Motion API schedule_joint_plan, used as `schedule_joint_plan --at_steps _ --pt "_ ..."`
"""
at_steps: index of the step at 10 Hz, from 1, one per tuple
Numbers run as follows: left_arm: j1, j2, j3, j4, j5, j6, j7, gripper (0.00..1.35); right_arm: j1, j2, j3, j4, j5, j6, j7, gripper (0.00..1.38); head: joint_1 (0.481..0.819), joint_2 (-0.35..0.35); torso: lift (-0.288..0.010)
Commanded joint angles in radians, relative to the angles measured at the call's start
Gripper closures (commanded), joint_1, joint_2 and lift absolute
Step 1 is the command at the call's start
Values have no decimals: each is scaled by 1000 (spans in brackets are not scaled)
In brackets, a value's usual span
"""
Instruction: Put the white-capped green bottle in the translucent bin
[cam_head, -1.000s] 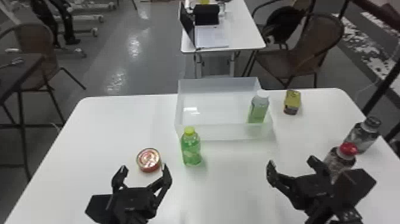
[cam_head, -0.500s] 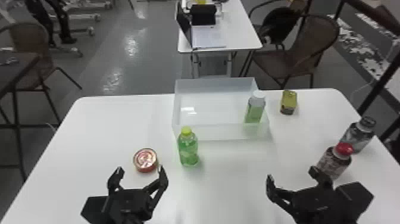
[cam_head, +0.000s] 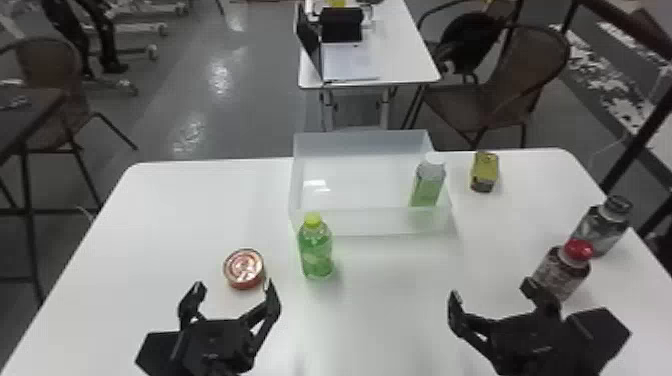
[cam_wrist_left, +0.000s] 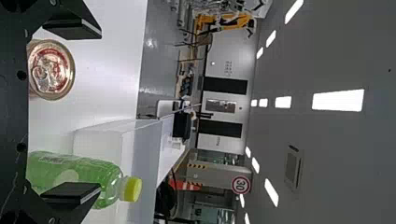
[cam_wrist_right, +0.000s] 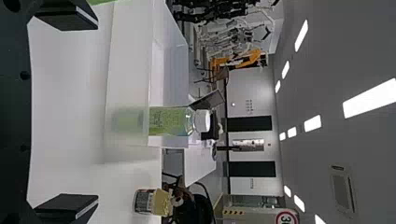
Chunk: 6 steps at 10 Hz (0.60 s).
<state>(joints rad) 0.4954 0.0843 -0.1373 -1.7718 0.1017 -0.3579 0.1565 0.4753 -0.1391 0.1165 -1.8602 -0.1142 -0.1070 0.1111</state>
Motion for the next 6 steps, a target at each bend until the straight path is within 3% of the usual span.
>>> schedule_joint_plan --at_steps 1,3,6 --pt "5 0 4 -5 -5 5 0 148 9 7 0 -4 4 -2 -16 -2 695 60 -80" --pt "8 0 7 -6 -5 5 0 148 19 16 0 -2 -1 -8 -36 7 695 56 -80" --pt "11 -3 8 -8 -5 10 0 148 20 4 0 15 -25 -56 -34 42 695 55 -80"
